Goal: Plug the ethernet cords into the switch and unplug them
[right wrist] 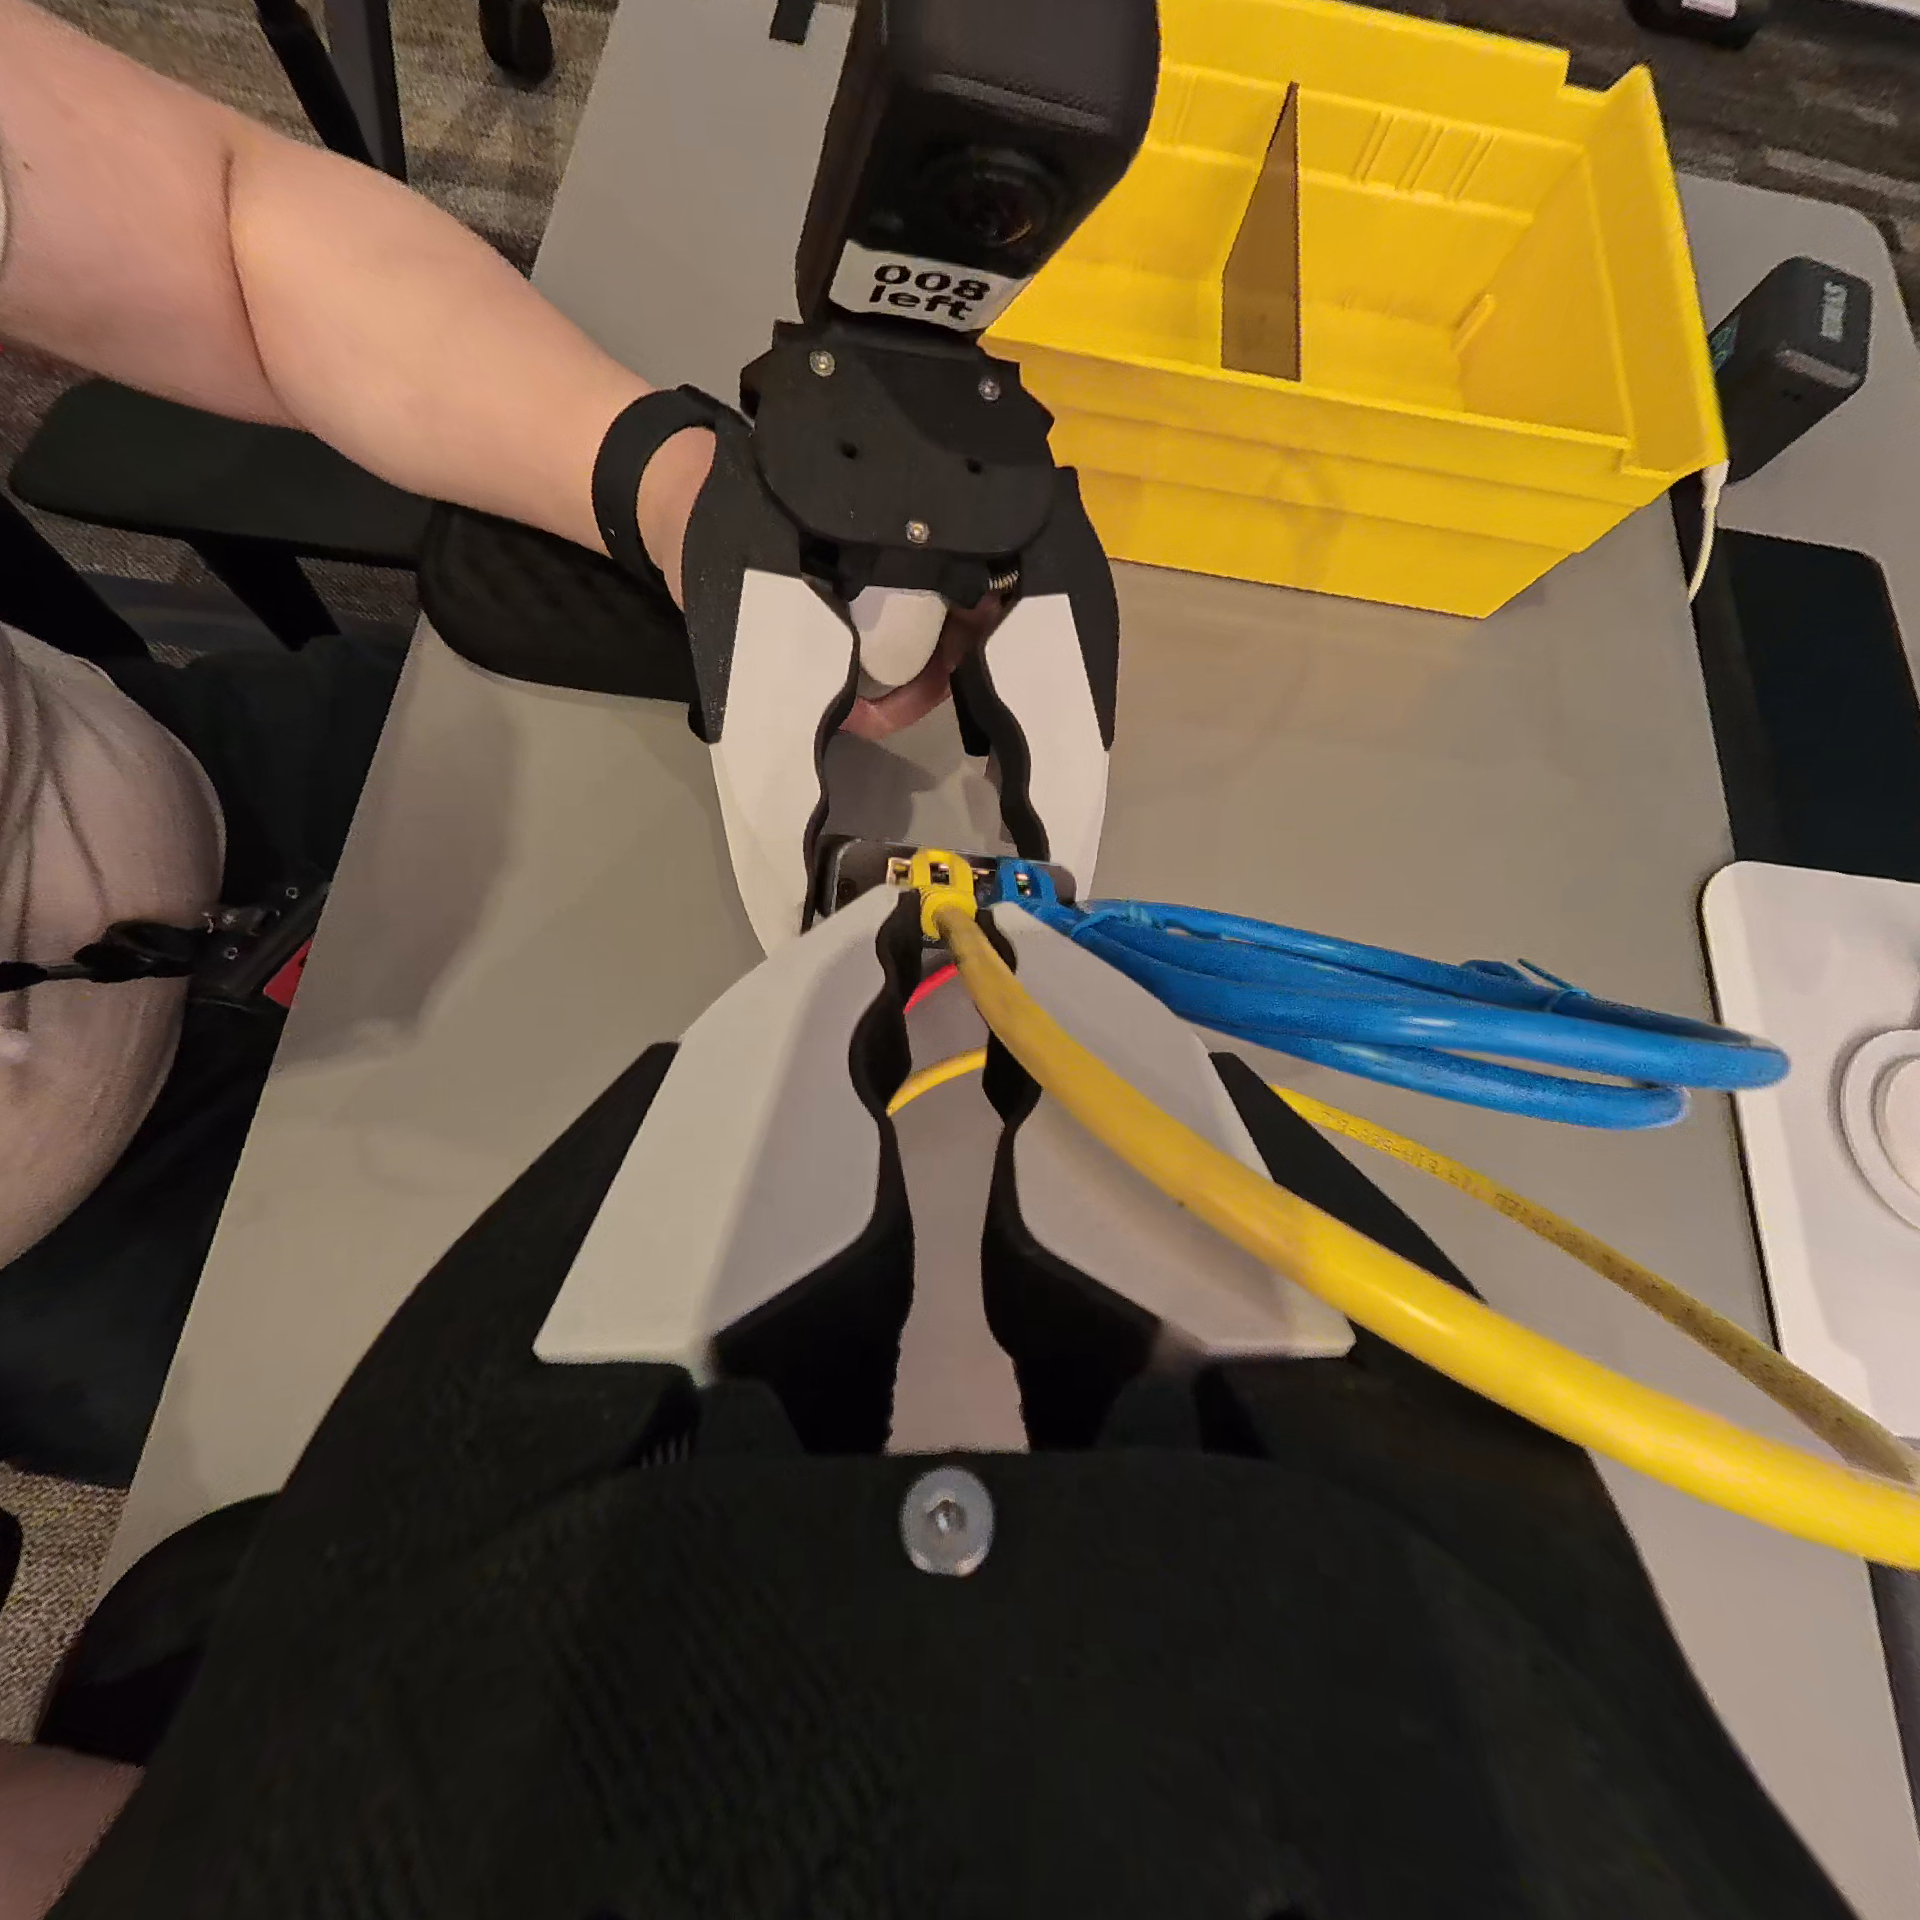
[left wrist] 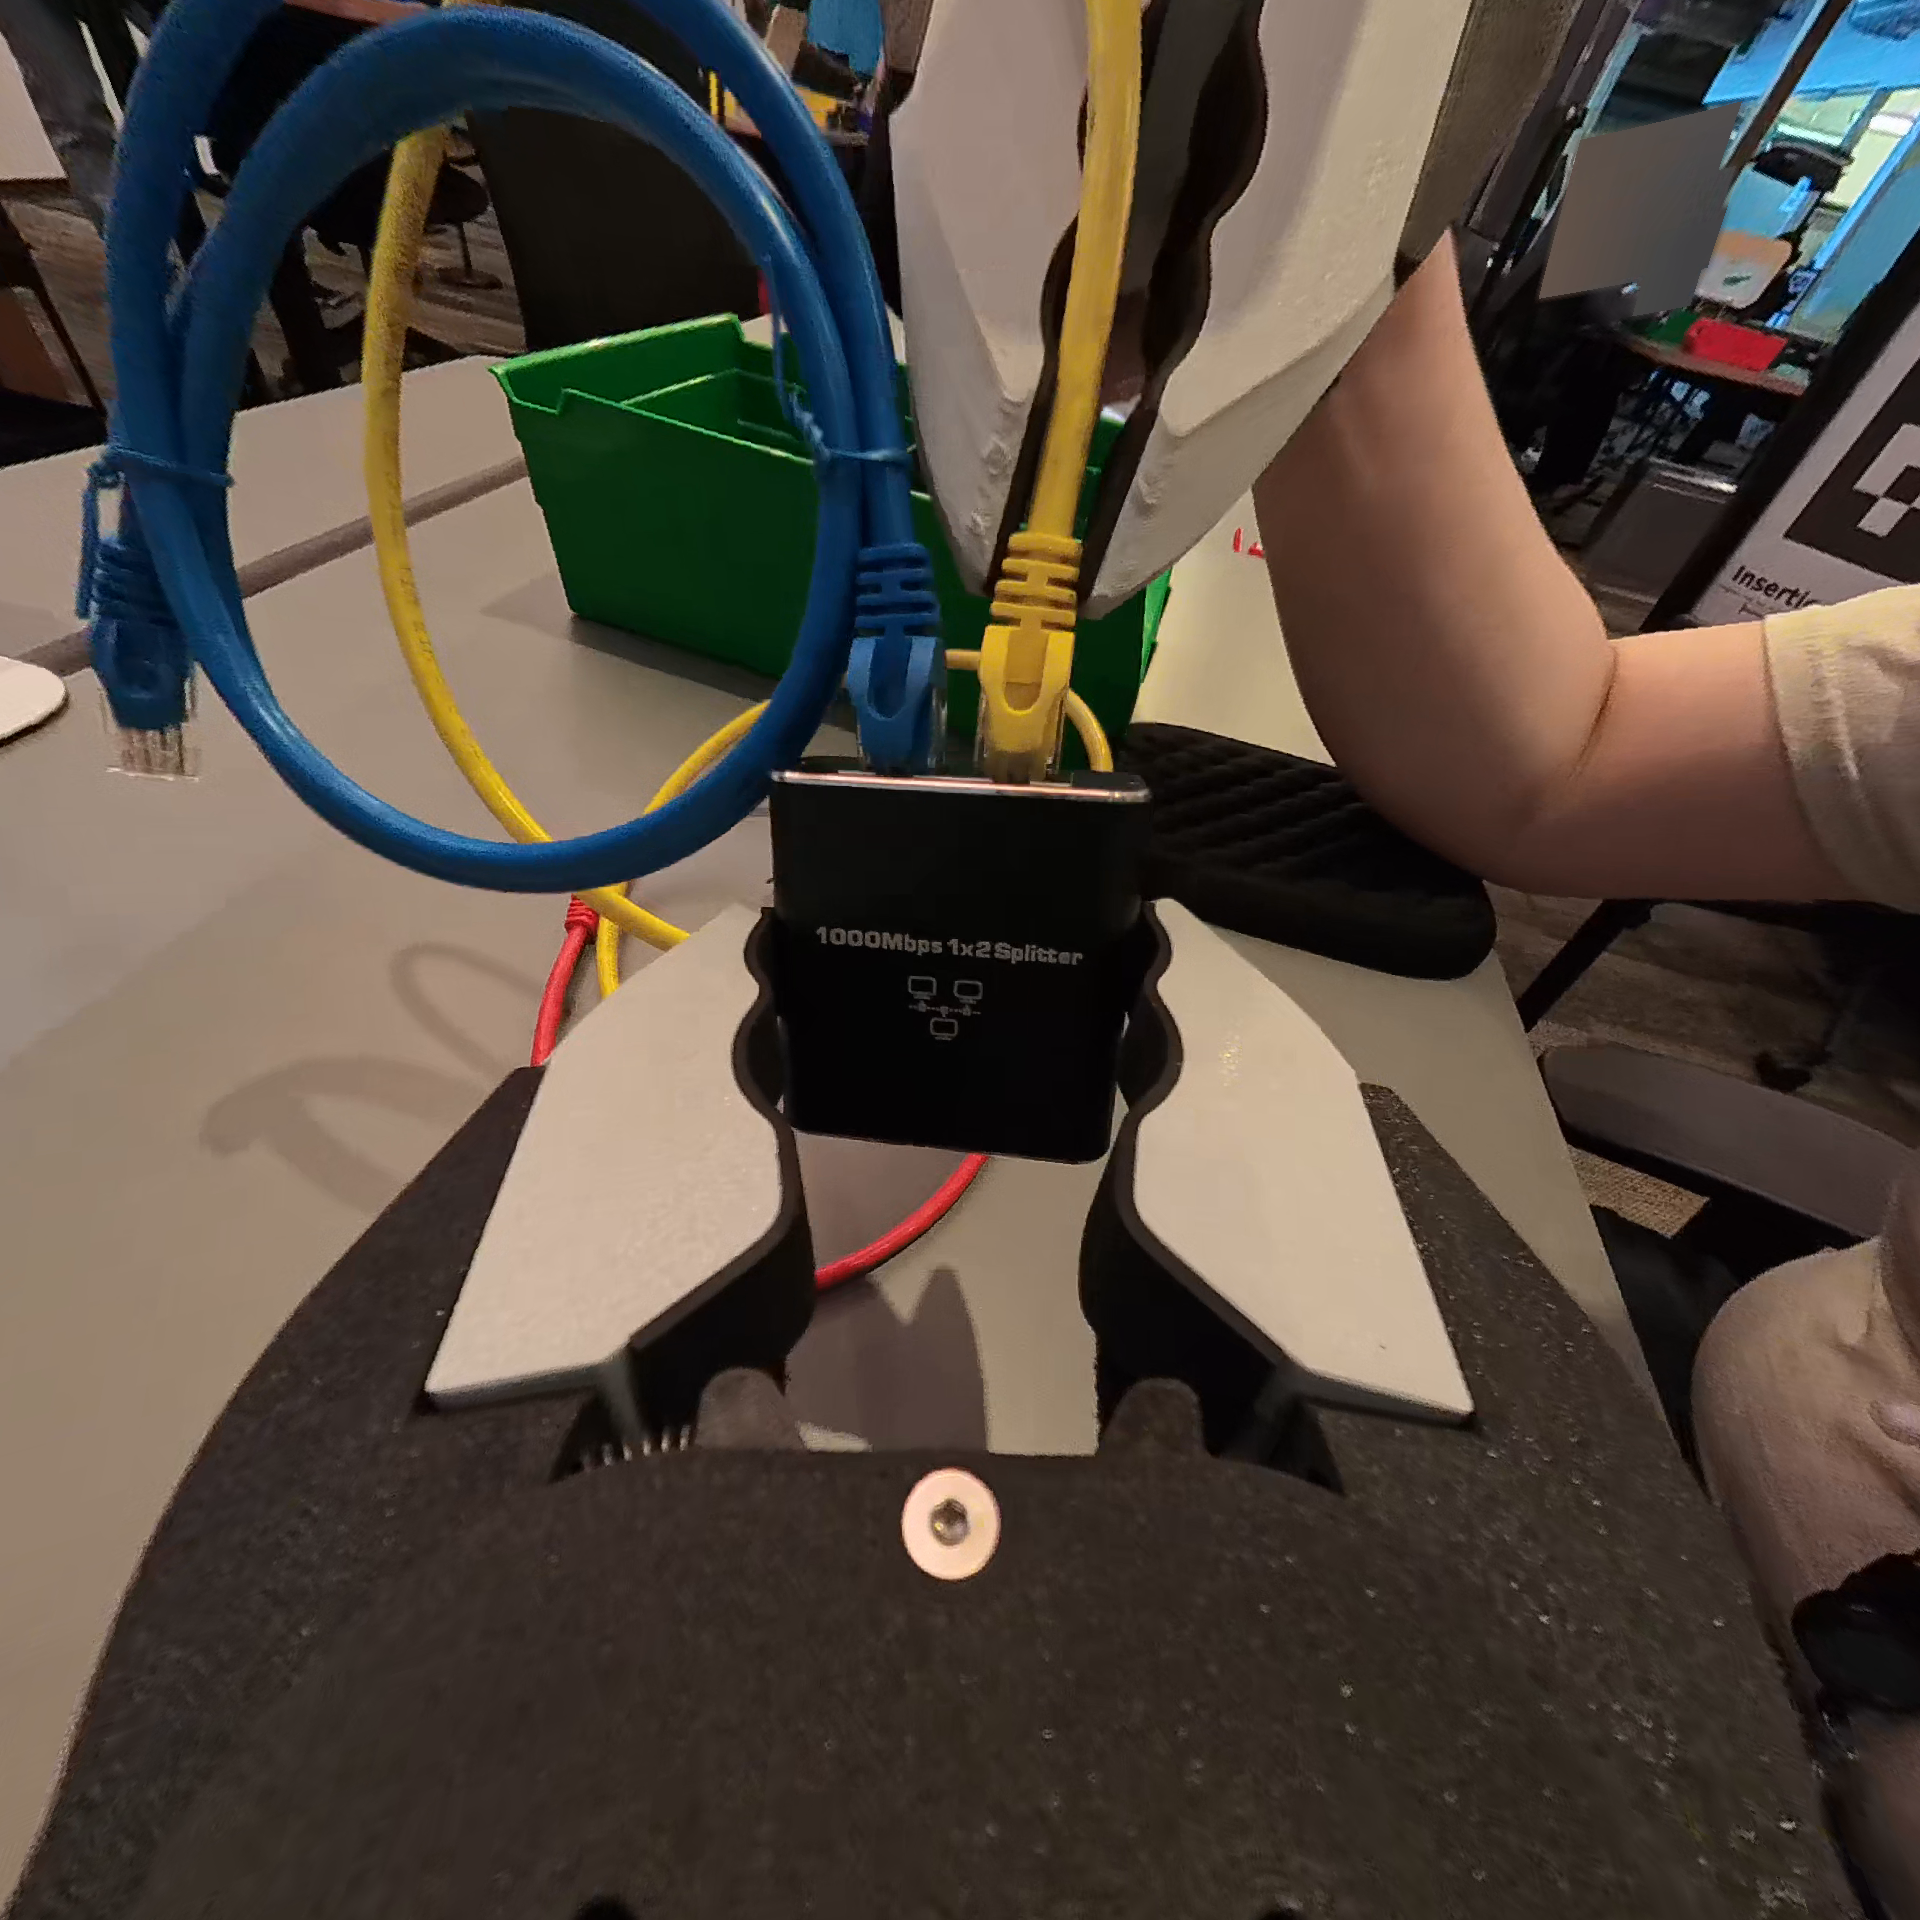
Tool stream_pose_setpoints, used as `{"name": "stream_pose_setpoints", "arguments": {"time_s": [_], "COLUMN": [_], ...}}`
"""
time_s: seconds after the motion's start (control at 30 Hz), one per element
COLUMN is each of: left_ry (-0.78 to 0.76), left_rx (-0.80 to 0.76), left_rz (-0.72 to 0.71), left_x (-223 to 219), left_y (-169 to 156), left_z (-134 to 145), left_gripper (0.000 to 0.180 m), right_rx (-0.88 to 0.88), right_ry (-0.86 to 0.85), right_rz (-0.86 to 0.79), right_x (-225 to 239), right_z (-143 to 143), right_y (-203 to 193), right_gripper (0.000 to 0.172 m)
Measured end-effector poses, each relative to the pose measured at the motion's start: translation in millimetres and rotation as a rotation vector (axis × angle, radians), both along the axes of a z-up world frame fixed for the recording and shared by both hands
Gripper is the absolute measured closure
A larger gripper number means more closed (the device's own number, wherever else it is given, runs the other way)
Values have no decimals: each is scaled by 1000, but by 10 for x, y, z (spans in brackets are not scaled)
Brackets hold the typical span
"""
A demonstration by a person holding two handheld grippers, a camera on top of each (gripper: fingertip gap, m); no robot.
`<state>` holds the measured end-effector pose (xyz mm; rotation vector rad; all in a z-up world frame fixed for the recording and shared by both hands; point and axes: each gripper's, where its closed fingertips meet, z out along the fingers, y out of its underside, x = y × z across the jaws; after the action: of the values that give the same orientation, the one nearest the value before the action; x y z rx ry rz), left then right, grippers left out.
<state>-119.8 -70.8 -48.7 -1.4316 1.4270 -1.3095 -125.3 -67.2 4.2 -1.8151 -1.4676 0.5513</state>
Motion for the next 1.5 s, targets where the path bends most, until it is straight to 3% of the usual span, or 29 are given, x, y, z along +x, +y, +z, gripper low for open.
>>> {"name": "stream_pose_setpoints", "arguments": {"time_s": [0.43, 0.67, 0.87, 1.03, 1.13, 1.37, 1.5], "left_ry": [71, -85, -222, -296, -421, -532, -513], "left_rx": [-41, -55, -5, 3, -46, -93, -86], "left_rz": [-50, -62, 96, 120, 144, 177, 178], "left_x": [85, 4, -136, -233, -302, -444, -422], "left_y": [-117, -88, 160, 225, 255, 344, 321], "left_z": [-161, 153, 395, 550, 720, 889, 850], "left_gripper": [118, 118, 118, 118, 118, 118, 125], "right_rx": [-8, 51, 15, 96, 127, 185, 206], "right_ry": [-78, 57, 310, 433, 527, 718, 659], "right_rz": [20, 47, -8, 39, 59, 69, 85], "right_x": [-14, 29, -115, -161, -180, -258, -418], "right_z": [-103, 131, 354, 464, 542, 581, 381], "right_y": [-60, -47, 166, 202, 212, 255, 231], "right_gripper": [160, 160, 161, 161, 161, 161, 161]}}
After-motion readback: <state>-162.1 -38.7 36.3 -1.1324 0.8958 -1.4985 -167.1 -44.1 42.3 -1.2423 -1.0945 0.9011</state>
